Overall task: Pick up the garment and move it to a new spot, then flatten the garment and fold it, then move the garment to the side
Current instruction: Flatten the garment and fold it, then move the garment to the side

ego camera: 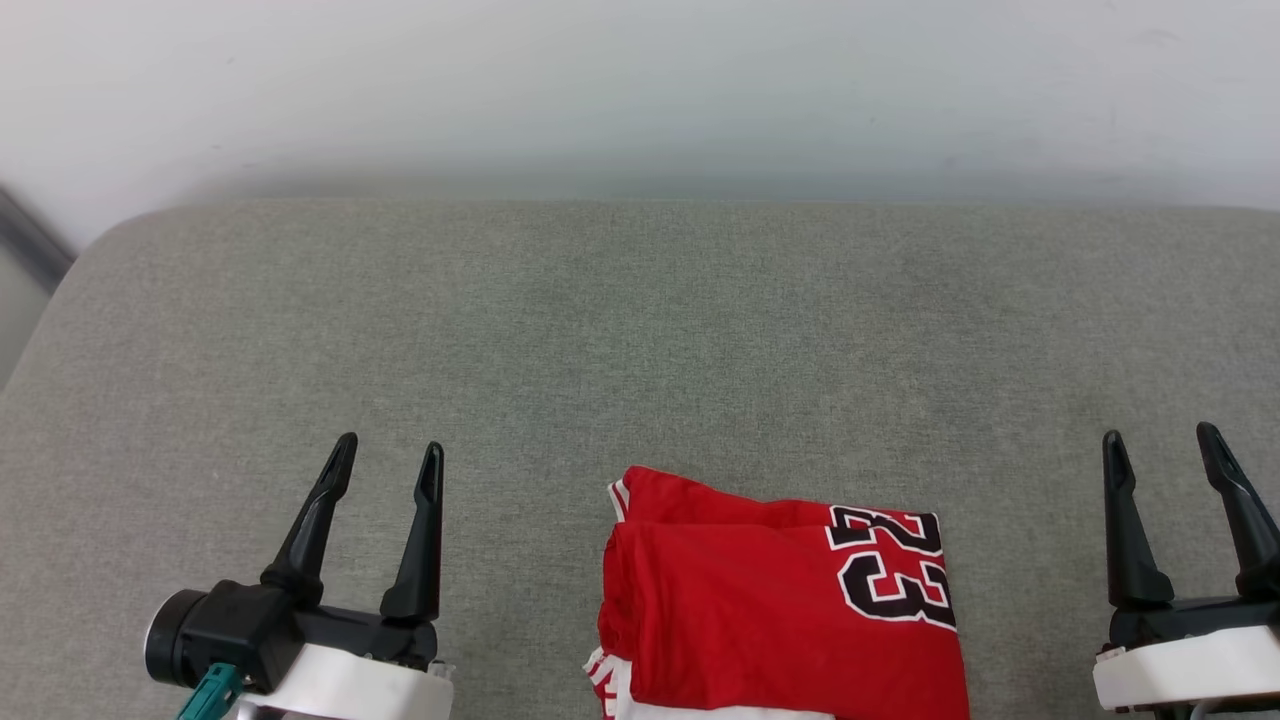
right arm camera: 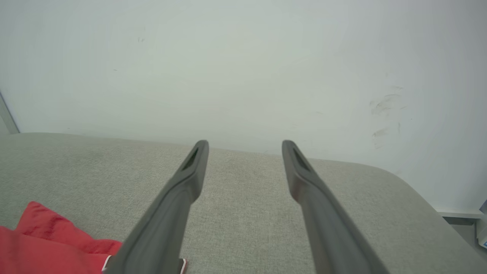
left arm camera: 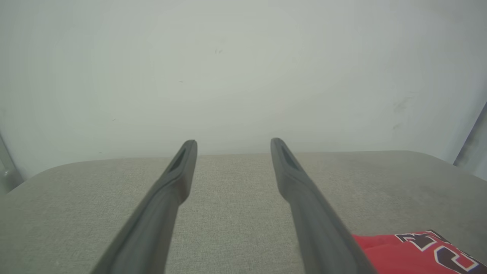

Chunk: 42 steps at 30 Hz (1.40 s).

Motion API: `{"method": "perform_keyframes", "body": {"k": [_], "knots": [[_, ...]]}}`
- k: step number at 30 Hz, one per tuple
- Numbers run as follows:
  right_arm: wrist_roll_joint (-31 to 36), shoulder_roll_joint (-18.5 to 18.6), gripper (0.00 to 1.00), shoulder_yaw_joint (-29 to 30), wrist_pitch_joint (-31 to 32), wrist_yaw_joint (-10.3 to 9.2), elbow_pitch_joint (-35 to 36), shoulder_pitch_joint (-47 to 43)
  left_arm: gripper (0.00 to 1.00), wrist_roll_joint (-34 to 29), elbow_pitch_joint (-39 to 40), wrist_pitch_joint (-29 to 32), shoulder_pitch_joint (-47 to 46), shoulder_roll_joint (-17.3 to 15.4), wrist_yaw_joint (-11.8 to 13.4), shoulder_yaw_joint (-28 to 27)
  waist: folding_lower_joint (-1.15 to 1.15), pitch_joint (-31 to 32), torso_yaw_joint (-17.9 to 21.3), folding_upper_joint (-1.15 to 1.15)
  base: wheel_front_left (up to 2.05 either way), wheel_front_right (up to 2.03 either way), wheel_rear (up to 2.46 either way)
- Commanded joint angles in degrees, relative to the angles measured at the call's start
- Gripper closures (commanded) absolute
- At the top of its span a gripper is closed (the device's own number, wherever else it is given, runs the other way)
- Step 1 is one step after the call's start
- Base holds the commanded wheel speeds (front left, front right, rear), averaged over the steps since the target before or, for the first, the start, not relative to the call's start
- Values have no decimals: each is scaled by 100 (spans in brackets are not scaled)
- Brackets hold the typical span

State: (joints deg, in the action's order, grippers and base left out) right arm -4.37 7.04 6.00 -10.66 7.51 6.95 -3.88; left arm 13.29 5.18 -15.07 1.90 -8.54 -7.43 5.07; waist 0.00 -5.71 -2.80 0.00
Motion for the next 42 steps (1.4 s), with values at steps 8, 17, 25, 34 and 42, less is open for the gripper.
{"method": "perform_keyframes", "body": {"k": [8,17,25,34,42], "knots": [[-50,-100,0,3,-16,-4,25,8,0,7,-69,-12,-40,-40,-5,-10,0,-45,8,0,0,0,0],[-20,201,0,-132,588,-4,149,97,0,5,-88,-12,-104,-71,-5,-5,0,-108,-30,0,0,0,0],[-672,761,0,-589,2398,-3,482,258,0,23,-84,-12,-206,-83,1,35,0,-313,-126,0,0,0,0],[-1820,897,0,-876,5883,-3,1109,83,0,38,-133,-12,-367,-70,0,152,0,-611,-366,0,0,0,0],[-1573,664,0,-746,7142,-3,1045,173,0,40,-229,-12,-593,-56,0,303,0,-890,-753,0,0,0,0]]}}
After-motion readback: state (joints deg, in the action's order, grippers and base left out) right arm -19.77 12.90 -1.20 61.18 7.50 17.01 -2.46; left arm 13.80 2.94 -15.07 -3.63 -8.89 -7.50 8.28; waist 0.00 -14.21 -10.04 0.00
